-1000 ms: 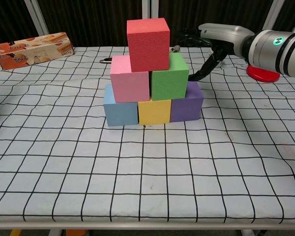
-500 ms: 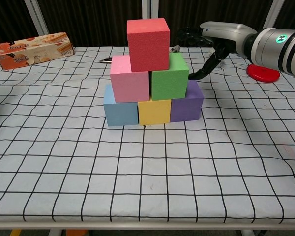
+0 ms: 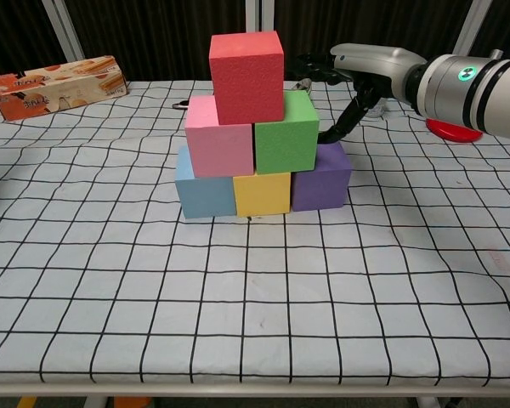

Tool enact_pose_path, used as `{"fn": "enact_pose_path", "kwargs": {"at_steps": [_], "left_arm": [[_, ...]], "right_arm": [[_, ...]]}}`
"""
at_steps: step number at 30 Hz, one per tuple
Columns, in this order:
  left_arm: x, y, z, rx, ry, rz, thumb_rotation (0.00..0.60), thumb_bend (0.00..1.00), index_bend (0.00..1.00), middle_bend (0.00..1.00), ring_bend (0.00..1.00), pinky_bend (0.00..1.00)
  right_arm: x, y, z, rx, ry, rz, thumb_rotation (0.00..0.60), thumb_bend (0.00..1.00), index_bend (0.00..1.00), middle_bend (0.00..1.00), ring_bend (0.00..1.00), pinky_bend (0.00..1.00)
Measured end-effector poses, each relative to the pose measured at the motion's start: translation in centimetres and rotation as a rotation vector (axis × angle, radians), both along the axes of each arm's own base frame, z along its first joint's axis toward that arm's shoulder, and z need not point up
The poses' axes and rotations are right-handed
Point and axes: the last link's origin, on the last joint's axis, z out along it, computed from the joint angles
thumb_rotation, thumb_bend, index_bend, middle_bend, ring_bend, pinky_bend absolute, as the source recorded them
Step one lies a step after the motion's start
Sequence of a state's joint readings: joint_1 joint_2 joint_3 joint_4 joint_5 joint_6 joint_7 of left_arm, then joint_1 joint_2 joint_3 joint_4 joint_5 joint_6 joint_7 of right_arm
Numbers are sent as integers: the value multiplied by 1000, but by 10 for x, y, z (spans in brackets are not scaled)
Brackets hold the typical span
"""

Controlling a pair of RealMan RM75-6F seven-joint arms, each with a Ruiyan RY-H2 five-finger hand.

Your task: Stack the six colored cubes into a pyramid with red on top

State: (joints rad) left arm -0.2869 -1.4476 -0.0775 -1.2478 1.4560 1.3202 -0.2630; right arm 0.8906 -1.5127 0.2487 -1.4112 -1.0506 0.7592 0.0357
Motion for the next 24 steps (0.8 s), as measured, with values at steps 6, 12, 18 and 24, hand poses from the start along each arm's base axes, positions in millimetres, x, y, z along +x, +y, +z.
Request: {"fn": "enact_pose_path", "kwargs": {"at_steps": [6, 12, 18, 24], "left_arm": [[0, 0, -1, -3, 1, 2, 600, 0, 75, 26, 0, 37], [1, 0, -2, -6, 4, -1, 600, 0, 75, 26, 0, 37], [-3, -1, -2, -10, 12, 11, 600, 0, 74, 26, 0, 36], [-6, 0, -1, -7, 13, 18, 600, 0, 74, 26, 0, 36]], "right_arm": [[-5, 0, 10, -18, 12, -6, 600, 167, 0, 0, 0, 0], [-17, -1, 26, -49, 36, -25, 600, 173, 0, 0, 0, 0], [-37, 0, 26, -49, 50, -82, 600, 177, 0, 0, 0, 0], [-53, -5, 17, -39, 59, -130, 600, 178, 0, 0, 0, 0]]}}
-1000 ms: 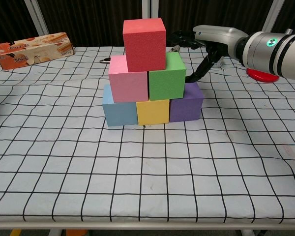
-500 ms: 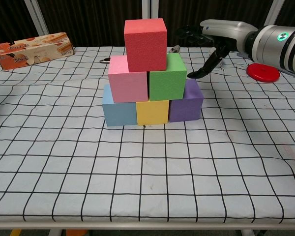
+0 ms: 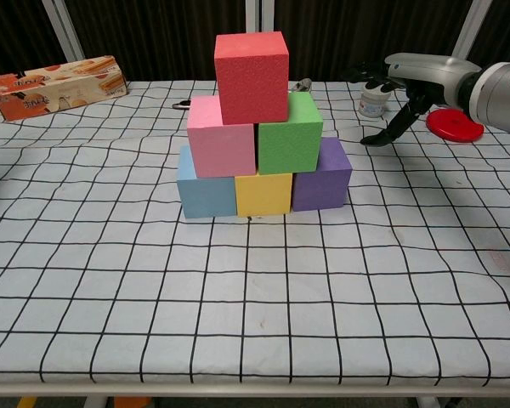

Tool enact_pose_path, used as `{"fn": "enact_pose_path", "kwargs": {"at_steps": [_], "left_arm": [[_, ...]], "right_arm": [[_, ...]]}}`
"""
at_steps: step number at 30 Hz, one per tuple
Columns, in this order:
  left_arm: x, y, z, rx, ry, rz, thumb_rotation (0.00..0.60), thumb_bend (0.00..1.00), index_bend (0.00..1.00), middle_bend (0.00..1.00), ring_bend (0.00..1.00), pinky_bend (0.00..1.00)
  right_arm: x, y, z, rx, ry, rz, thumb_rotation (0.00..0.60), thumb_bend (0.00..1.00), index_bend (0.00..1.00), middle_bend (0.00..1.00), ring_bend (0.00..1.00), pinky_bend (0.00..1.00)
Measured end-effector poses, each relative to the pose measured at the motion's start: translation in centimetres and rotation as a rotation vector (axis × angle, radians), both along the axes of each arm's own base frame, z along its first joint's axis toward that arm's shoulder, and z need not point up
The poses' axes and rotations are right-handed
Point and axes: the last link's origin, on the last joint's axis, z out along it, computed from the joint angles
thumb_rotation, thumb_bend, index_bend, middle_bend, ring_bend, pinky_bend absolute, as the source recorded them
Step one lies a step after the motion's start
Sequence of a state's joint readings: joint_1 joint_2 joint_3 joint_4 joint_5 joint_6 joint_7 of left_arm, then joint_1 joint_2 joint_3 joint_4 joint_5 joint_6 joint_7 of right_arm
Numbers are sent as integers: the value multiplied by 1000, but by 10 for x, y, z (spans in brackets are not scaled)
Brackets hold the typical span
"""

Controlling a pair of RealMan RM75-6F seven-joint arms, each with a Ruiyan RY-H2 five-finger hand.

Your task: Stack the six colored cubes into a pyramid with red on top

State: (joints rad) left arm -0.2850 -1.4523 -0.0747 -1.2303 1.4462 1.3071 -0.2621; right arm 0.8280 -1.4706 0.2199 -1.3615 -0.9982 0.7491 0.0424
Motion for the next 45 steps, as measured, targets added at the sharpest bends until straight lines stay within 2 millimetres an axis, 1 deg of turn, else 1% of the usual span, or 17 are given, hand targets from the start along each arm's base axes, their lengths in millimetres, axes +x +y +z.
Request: {"fn": "enact_pose_path", "kwargs": {"at_steps": [7, 12, 19, 24, 36, 45], "left_arm": [[-2, 0, 0, -2, -2, 4, 600, 0, 74, 26, 0, 36], [-5, 0, 2, 2, -1, 9, 600, 0, 74, 26, 0, 36], [-7, 0, 0, -6, 3, 18, 600, 0, 75, 26, 0, 36], [-8, 0, -2, -11, 5, 21, 600, 0, 74, 26, 0, 37], [-10, 0, -1, -7, 6, 22, 600, 0, 75, 26, 0, 36], [-11, 0, -1, 0, 12, 21, 600, 0, 75, 26, 0, 36]], "right_arm": [[-9, -8, -11, 2, 2, -32, 600, 178, 0, 0, 0, 0], [-10, -13, -18, 4, -2, -45, 600, 179, 0, 0, 0, 0], [-8, -20, -32, 31, 7, -51, 600, 190, 0, 0, 0, 0], [-6, -24, -37, 30, 8, -46, 600, 195, 0, 0, 0, 0], [0, -25, -48, 45, -3, -34, 600, 197, 0, 0, 0, 0], [7, -25, -55, 54, 12, 15, 600, 195, 0, 0, 0, 0]]}}
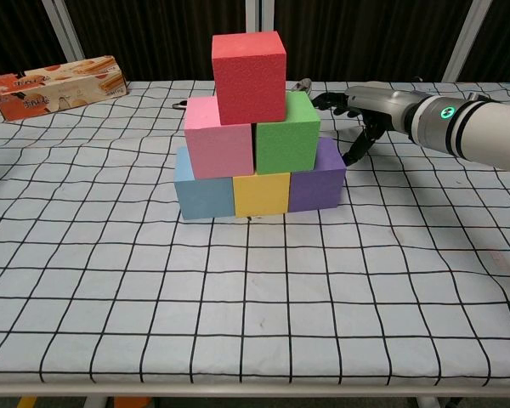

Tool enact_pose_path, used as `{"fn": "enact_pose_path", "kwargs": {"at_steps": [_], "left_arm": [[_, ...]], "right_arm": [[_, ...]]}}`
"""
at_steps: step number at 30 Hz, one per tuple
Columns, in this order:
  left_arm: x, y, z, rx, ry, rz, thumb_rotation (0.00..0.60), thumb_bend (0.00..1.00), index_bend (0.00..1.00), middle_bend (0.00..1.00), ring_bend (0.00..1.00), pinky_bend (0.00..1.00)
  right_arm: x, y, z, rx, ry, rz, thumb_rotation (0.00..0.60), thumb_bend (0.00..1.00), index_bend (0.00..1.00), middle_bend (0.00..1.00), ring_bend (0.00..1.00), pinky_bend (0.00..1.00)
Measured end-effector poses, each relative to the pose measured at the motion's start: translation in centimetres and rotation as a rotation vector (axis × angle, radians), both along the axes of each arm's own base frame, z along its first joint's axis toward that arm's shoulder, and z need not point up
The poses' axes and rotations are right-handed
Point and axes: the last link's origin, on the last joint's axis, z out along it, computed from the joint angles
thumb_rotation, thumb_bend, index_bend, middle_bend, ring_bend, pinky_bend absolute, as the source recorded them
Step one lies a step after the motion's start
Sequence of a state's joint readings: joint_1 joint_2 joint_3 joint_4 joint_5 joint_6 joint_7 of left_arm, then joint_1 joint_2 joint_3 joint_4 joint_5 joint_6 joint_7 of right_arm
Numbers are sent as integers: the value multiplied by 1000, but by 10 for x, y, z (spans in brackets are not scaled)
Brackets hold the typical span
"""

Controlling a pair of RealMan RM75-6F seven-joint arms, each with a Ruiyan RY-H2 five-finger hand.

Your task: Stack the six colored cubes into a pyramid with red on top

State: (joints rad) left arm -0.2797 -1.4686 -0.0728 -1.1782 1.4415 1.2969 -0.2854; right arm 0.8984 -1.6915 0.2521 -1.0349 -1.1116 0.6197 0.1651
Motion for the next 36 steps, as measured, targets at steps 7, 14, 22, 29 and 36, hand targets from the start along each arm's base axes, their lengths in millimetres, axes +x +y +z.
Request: {"fn": "enact_pose_path", "kwargs": {"at_steps": [7, 14, 22, 29, 36], "left_arm": [[-1, 0, 1, 2, -2, 1, 600, 0, 75, 26, 0, 37], [-1, 1, 2, 0, -3, 2, 600, 0, 74, 26, 0, 36], [1, 1, 2, 1, -1, -1, 600, 0, 74, 26, 0, 36], [1, 1, 2, -2, 4, 1, 600, 0, 75, 26, 0, 36], [0, 1, 1, -11, 3, 0, 600, 0, 75, 26, 0, 37]], "right_arm": [[1, 0, -3, 8, 0, 2, 600, 195, 0, 0, 0, 0], [2, -1, -2, 5, -2, 2, 600, 195, 0, 0, 0, 0], [1, -3, 0, 5, -1, -2, 600, 195, 0, 0, 0, 0], [3, -2, -1, 10, -7, -6, 600, 195, 0, 0, 0, 0], [7, -3, -4, 12, -5, 4, 600, 195, 0, 0, 0, 0]]}}
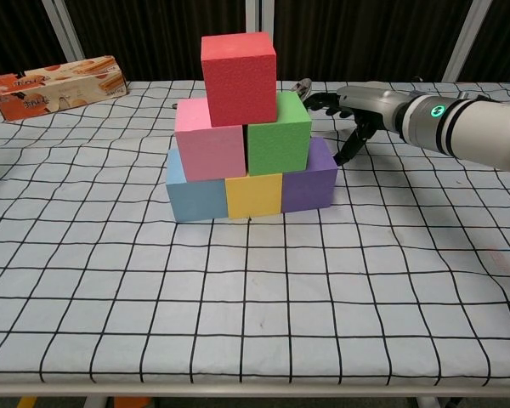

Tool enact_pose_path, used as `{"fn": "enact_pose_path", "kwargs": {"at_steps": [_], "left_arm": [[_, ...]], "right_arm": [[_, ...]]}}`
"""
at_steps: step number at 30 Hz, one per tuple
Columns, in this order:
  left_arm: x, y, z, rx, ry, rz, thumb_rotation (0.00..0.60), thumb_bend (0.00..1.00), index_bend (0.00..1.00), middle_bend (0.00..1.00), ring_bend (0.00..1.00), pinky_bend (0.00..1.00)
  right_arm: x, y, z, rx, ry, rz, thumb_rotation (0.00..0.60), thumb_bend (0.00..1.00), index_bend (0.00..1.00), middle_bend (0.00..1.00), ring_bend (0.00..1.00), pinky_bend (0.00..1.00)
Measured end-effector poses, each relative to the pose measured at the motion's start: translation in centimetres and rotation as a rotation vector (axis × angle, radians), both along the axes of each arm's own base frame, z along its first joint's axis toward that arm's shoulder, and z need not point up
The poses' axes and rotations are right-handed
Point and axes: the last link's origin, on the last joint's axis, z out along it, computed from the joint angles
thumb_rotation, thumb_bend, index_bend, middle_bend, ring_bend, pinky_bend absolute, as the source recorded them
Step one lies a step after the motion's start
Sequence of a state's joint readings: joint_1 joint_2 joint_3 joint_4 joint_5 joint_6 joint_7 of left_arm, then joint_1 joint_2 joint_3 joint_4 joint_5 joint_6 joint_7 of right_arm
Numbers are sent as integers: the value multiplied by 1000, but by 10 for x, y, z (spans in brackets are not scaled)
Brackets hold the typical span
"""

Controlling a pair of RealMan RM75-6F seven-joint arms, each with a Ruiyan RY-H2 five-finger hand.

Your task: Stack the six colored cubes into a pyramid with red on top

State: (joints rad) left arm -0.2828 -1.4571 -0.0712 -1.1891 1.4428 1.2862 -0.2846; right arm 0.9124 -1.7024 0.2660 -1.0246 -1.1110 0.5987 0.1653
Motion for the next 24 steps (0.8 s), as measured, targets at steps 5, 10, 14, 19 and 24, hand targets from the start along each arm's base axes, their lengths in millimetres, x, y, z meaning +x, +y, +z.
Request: {"fn": "enact_pose_path", "kwargs": {"at_steps": [5, 10, 14, 19, 24], "left_arm": [[0, -1, 1, 0, 0, 0, 600, 0, 75, 26, 0, 36], [-1, -2, 4, 5, 6, -1, 600, 0, 75, 26, 0, 37], [-3, -4, 14, 26, 21, -11, 600, 0, 75, 26, 0, 36], [-5, -7, 31, 50, 41, -18, 600, 0, 75, 26, 0, 36], [-10, -13, 42, 58, 112, -12, 600, 0, 75, 26, 0, 37]], "right_arm": [[-2, 0, 5, -10, 4, 1, 600, 196, 0, 0, 0, 0], [-7, 2, 23, -47, 8, 15, 600, 203, 0, 0, 0, 0], [-17, 9, 53, -114, 30, 44, 600, 197, 0, 0, 0, 0], [-42, 32, 104, -266, 134, 102, 600, 150, 0, 0, 0, 0], [-77, 71, 151, -444, 292, 131, 600, 126, 0, 0, 0, 0]]}}
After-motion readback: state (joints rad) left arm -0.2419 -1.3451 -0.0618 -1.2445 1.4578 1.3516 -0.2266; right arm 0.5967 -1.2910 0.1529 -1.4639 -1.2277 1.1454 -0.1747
